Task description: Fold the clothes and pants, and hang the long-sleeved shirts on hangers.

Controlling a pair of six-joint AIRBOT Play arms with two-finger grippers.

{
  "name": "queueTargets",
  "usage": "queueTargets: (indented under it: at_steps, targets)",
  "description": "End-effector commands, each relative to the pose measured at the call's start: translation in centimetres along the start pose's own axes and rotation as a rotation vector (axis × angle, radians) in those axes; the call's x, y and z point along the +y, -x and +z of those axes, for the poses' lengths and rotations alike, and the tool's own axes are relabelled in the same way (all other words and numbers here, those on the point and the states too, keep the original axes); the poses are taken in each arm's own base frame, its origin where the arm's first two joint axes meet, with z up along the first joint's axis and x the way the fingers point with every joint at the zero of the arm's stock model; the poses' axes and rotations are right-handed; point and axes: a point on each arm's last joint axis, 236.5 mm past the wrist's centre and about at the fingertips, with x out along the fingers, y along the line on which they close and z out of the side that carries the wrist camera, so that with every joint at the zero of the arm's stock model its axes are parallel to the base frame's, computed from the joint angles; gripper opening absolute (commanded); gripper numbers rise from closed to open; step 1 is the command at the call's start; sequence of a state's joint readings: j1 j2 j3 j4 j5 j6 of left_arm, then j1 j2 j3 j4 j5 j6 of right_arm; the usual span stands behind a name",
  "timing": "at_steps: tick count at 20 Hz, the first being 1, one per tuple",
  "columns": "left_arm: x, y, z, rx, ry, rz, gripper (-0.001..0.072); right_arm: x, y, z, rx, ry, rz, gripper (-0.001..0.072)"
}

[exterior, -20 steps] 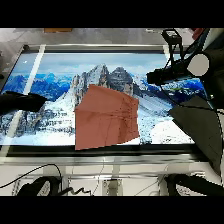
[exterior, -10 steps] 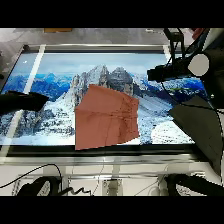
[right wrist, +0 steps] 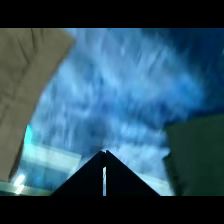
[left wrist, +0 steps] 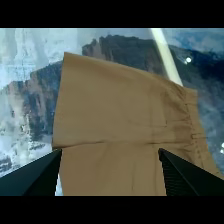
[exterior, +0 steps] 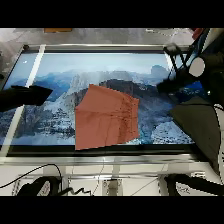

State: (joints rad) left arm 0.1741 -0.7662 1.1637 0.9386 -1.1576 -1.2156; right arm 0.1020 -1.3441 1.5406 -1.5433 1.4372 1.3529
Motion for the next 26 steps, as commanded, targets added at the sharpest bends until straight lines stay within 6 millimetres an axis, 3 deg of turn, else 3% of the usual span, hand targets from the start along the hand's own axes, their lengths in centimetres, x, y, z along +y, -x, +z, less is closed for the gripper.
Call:
queueTargets:
  at_steps: [1,4,5,6,7,9,12,15,18,21,23,25,26]
  targets:
    - [-0.1,-0.2,0.6,-0.025,0.011,-0.008,0.0686,3.9,-3.6,-7.9,0.222,-0.045,0.399,0.0022]
    - [1.2,-1.2,0.0,0.012,0.015,0.016,0.0686,6.5,-6.4,-12.1,0.308,-0.206,0.584,0.0041]
    - [1.4,-1.6,-0.2,0.024,0.023,0.015,0.0686,6.9,-7.8,-13.2,0.325,-0.245,0.582,0.0176]
    - [1.7,-2.1,-0.4,0.036,0.031,0.014,0.0686,7.5,-9.1,-14.0,0.337,-0.288,0.584,0.0368]
    - [2.1,-2.6,-0.7,0.051,0.040,0.014,0.0686,8.3,-10.1,-14.4,0.334,-0.317,0.594,0.0427]
    - [3.1,-3.8,-1.3,0.087,0.051,0.027,0.0686,9.9,-11.8,-15.1,0.328,-0.363,0.618,0.0426]
    - [7.2,-5.8,-3.8,0.199,0.029,0.127,0.0686,11.9,-13.3,-15.5,0.317,-0.428,0.652,0.0426]
    - [10.7,-7.6,-7.4,0.357,0.017,0.197,0.0686,13.6,-14.1,-14.3,0.293,-0.526,0.723,0.0427]
    - [12.6,-8.9,-12.3,0.562,0.039,0.200,0.0685,15.1,-15.4,-14.1,0.307,-0.529,0.727,0.0426]
    - [12.4,-9.4,-17.5,0.776,0.092,0.119,0.0642,16.4,-16.2,-13.8,0.290,-0.488,0.700,0.0410]
    - [11.9,-9.2,-20.8,0.878,0.132,0.083,0.0516,17.0,-16.3,-13.9,0.296,-0.466,0.698,0.0405]
    - [11.3,-8.7,-24.3,0.955,0.141,0.045,0.0487,17.3,-16.4,-14.1,0.299,-0.453,0.692,0.0310]
    - [10.9,-8.3,-26.1,0.997,0.158,0.030,0.0481,17.1,-16.5,-13.9,0.289,-0.456,0.685,0.0310]
